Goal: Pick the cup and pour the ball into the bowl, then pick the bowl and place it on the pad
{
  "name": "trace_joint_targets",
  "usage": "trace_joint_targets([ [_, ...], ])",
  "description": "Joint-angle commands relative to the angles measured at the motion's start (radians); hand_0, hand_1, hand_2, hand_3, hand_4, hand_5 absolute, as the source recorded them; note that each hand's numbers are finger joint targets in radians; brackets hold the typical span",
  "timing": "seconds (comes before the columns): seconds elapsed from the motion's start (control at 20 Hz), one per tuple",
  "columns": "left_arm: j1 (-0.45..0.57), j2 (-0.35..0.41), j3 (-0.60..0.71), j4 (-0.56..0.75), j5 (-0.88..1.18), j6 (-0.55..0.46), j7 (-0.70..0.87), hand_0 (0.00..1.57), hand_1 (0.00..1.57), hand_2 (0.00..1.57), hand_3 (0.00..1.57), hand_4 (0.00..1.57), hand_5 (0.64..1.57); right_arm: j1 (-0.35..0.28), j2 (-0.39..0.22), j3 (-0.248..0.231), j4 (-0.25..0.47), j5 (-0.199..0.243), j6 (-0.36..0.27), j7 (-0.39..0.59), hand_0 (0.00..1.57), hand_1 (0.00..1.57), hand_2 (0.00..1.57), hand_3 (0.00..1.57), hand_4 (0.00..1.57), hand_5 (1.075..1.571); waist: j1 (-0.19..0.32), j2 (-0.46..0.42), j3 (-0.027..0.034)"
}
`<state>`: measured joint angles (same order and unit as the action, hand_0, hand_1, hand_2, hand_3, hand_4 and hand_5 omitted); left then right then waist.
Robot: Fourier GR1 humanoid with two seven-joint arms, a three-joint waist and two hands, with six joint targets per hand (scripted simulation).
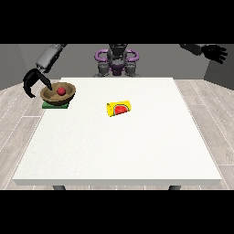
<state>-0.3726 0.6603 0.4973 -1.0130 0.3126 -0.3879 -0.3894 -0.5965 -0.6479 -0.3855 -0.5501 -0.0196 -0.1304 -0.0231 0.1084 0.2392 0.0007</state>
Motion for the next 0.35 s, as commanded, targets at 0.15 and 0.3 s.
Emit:
trace_joint_targets([
  [0.15, -0.007, -0.2, -0.182, -0.167, -0.045, 0.119, 0.205, 0.0, 0.0, 0.0, 0.0, 0.9, 1.559, -0.063, -0.026, 0.071, 0.028, 0.056, 0.032, 0.156, 0.0, 0.0, 0.0, 0.0, 0.0, 1.356, 0.014, -0.22, 0.0001],
  [0.3, 0.027, -0.191, -0.184, -0.082, -0.09, 0.144, 0.213, 0.0, 0.0, 0.0, 0.0, 0.9, 1.559, -0.116, 0.063, 0.08, -0.066, 0.001, 0.112, 0.16, 0.0, 0.0, 0.0, 0.0, 0.48, 1.434, -0.073, -0.353, -0.0023],
])
